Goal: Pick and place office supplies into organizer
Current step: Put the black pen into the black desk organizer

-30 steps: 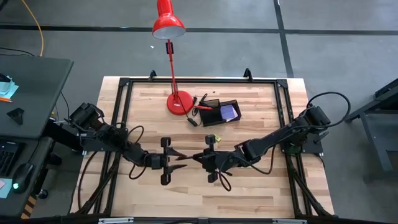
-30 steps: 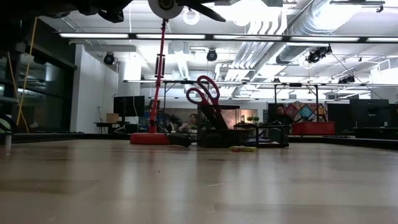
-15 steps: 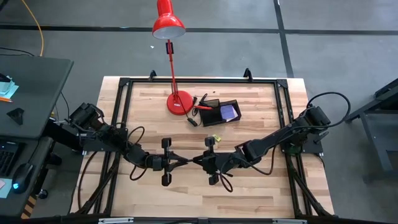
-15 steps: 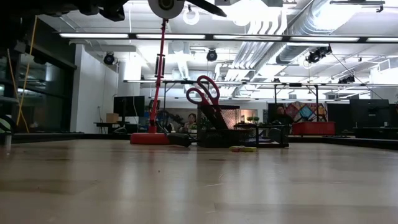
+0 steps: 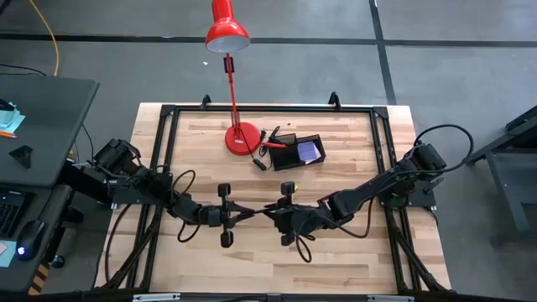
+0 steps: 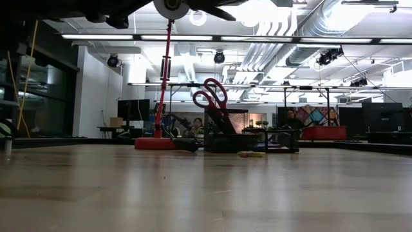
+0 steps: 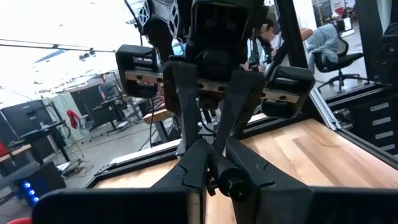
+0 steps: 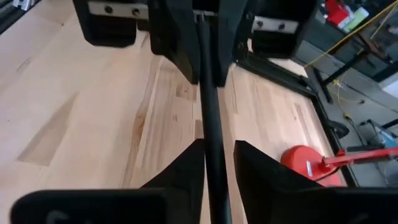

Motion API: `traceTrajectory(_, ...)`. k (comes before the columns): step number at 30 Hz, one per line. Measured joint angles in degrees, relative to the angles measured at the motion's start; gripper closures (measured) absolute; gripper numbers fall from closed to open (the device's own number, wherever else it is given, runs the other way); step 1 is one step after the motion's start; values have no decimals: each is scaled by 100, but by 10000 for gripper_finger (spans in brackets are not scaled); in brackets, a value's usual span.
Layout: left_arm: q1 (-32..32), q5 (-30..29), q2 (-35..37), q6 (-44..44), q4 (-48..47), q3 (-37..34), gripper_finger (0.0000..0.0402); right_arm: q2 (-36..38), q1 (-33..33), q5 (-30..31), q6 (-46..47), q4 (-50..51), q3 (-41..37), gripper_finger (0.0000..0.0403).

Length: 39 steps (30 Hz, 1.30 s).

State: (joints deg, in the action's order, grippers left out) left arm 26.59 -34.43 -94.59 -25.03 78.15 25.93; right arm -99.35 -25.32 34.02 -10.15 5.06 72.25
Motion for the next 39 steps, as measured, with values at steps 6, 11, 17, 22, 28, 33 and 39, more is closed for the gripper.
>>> traceTrajectory(6,3,-141,0,129,41,0,349,0,-120,443,346,328,0,313)
traceTrajectory(11,3,-250,0,133,42,0,358,108,-457,1381,1145,1673,0,306)
traceTrajectory(17,-101,-228,0,255,37,-2,378,240,-958,1705,2795,3206,0,304)
traceTrajectory(22,-478,-306,0,622,4,-2,350,238,-1336,1979,3847,3994,0,304)
traceTrajectory(28,-1147,-365,0,778,-16,-2,364,238,-1578,2110,4808,4732,0,304)
traceTrajectory(33,-1774,228,0,1253,-232,0,397,238,-1644,2123,5249,4882,0,304)
traceTrajectory(39,-1995,491,8,1496,-468,-11,359,60,-1536,2894,5635,5090,0,304)
